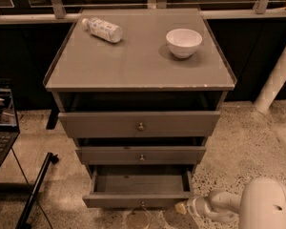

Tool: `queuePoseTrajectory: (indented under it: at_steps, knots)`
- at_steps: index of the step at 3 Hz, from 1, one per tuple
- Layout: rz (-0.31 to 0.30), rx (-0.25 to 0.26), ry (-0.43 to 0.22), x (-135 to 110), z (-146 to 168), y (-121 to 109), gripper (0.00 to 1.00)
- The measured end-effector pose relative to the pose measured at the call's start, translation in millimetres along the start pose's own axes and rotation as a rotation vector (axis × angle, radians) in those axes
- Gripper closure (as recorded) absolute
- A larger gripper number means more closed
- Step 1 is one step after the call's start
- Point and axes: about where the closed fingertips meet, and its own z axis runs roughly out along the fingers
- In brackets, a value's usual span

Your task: Close bottom drawer

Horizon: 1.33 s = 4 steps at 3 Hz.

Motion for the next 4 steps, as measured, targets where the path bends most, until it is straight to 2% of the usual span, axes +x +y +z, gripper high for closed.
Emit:
queuePoseTrajectory:
  at_steps: [2,3,4]
  knots:
    - [-0.066,-0.013,-0.034,-20,9,2,1.0]
    - [-0.117,-0.021,-0.046,-46,19,-1,1.0]
    - [-0.117,-0.021,-0.046,-45,19,0,1.0]
